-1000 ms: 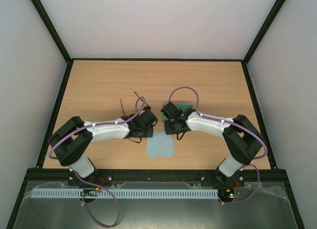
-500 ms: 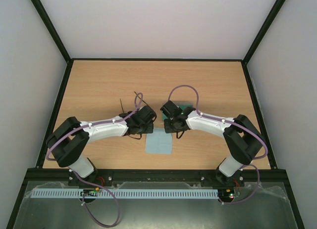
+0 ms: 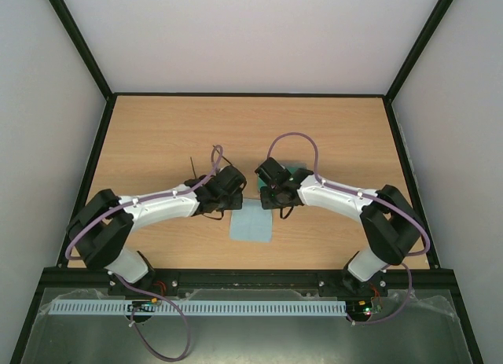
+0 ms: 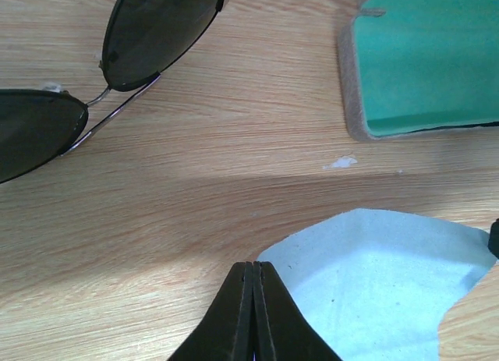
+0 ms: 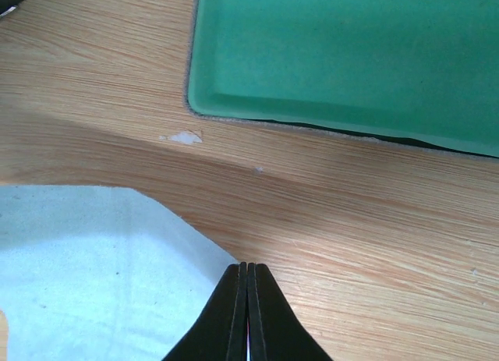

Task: Organize the sunglasses
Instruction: Fold the glasses cleaning cloth at the center of the board.

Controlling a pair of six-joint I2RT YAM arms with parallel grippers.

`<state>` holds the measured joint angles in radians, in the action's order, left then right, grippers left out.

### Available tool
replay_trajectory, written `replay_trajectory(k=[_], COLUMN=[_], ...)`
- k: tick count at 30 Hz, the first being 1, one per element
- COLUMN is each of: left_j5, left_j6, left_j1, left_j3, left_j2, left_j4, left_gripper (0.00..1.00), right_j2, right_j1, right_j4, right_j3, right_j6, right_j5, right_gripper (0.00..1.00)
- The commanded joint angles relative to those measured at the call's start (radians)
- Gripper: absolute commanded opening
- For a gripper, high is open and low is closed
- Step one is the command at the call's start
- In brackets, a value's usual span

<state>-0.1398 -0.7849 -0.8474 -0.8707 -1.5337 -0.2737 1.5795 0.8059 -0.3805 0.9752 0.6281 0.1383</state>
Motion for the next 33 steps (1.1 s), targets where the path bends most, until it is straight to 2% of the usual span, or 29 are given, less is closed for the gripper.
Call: replay_trajectory(k=[1, 12, 33], left_j5=[-0.015, 0.015, 0.022], left_j6=[0.012, 0.016, -0.001], left_j1=[0.005, 0.004, -0.03], left_j3=[0.014, 0.117, 0.153], left_j2=[0.052, 0.108, 0.174], left_j4=[-0.011, 0.054, 0.045], left_gripper=[0.02, 0.02, 0.02], right_j2=[-0.053, -0.12, -0.178], right_j1=[0.006, 0.006, 0.019], right_j4=[-0.043, -0.023, -0.033], right_j3=[0.005, -0.058, -0.086], right_j6=[-0.009, -0.031, -0.03], right_j5=[-0.024, -0.066, -0.109], right_gripper=[0.01, 0.01, 0.01])
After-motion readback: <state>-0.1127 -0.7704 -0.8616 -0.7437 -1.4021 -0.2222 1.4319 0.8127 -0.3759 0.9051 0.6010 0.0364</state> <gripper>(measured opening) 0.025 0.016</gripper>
